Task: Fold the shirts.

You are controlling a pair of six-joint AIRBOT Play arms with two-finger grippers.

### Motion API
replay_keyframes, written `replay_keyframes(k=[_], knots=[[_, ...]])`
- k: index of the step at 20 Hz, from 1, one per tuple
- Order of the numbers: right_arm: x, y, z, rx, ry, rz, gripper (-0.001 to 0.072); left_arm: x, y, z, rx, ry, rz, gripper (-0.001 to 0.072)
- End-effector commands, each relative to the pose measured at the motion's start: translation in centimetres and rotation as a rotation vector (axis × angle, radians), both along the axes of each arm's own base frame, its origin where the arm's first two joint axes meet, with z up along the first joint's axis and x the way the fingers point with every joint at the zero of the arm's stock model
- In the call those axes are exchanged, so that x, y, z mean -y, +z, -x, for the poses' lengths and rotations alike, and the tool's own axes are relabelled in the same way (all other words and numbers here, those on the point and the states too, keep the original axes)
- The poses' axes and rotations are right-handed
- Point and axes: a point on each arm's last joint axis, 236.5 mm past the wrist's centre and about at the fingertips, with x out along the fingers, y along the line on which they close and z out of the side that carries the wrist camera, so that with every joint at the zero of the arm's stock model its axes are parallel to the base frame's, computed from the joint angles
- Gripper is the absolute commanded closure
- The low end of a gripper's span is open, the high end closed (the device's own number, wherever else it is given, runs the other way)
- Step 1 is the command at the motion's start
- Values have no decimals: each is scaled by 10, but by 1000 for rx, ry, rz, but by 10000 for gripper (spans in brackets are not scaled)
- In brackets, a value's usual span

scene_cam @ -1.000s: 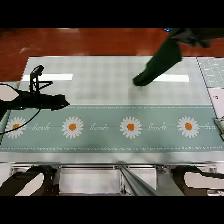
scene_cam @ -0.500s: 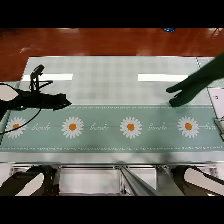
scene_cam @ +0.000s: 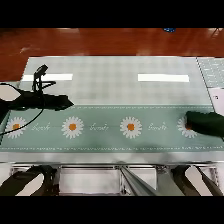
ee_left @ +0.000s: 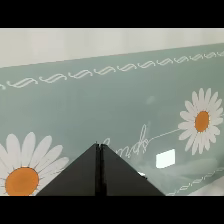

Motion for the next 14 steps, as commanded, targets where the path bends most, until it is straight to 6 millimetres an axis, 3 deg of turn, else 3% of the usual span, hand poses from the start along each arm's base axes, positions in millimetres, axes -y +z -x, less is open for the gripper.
replay_keyframes(k=[1, 2, 3, 4, 5, 8, 10, 11, 13, 14], knots=[[17, -39, 107, -275, -225, 61, 687, 14, 0, 6, 5, -51, -3, 687], [21, -46, 140, -384, -260, 87, 684, 19, 0, 8, 10, -71, -5, 688], [23, -52, 168, -486, -295, 98, 612, 23, 0, 9, 13, -81, -5, 688], [20, -61, 183, -536, -338, 81, 444, 26, 0, 9, 23, -87, -6, 688], [16, -73, 180, -517, -340, 44, 357, 28, 2, 6, 37, -85, -7, 688], [20, -95, 146, -412, -251, -13, 339, 24, 8, -15, 115, -40, -18, 688], [34, -96, 111, -288, -211, -21, 348, 12, 25, -37, 177, -15, -49, 688], [40, -92, 79, -166, -181, -29, 425, 5, 42, -52, 219, 4, -53, 688], [44, -62, -12, 151, -65, -44, 597, -12, 96, -88, 341, 57, -49, 688], [35, -36, -66, 318, 54, -42, 691, -18, 127, -103, 409, 75, -48, 688]])
